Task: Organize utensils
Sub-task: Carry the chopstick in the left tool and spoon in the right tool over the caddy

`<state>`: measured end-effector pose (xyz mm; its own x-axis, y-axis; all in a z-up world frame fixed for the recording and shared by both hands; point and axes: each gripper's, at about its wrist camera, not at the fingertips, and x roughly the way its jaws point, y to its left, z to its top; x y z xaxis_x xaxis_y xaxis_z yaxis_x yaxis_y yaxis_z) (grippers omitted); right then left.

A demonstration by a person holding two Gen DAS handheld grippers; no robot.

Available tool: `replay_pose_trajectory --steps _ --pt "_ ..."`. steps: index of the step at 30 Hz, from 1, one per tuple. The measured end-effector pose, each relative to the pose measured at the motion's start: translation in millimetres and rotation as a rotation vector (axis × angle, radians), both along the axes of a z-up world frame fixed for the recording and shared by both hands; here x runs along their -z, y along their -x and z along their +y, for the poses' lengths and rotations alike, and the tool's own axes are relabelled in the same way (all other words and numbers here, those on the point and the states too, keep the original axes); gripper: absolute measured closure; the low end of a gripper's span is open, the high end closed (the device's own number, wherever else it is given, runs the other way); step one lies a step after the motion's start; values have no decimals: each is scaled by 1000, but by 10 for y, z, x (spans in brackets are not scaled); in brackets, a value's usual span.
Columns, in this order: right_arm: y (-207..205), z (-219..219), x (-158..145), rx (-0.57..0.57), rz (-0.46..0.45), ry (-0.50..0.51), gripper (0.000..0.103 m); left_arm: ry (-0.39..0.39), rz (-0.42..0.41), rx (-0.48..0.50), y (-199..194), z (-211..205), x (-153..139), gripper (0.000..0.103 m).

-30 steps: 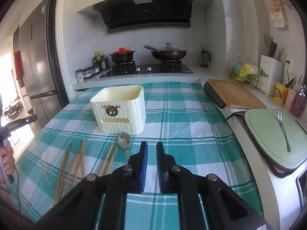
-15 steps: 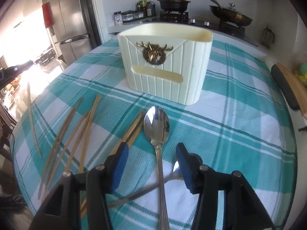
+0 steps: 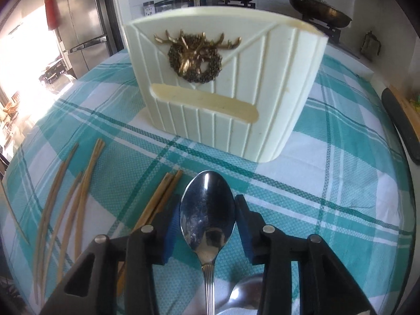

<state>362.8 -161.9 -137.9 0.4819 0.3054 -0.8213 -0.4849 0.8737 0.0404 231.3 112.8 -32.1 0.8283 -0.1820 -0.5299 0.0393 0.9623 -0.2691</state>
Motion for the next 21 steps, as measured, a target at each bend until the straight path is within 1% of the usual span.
replay_pose_trajectory --steps 2,6,11,16,21 --pt "169 -82 -212 -1 -36 -49 62 0 -8 11 24 -24 -36 100" --pt "580 -205 -620 2 -130 -95 62 -2 -34 41 77 -107 -133 100" --pt "956 -344 -1005 33 -215 -145 63 13 -61 85 105 -204 -283 100" --pt "1096 -399 -1331 45 -274 -176 63 33 -82 129 55 -269 -462 100" --pt "1011 -433 -1594 56 -299 -207 63 50 -90 158 -94 -304 -633 100"
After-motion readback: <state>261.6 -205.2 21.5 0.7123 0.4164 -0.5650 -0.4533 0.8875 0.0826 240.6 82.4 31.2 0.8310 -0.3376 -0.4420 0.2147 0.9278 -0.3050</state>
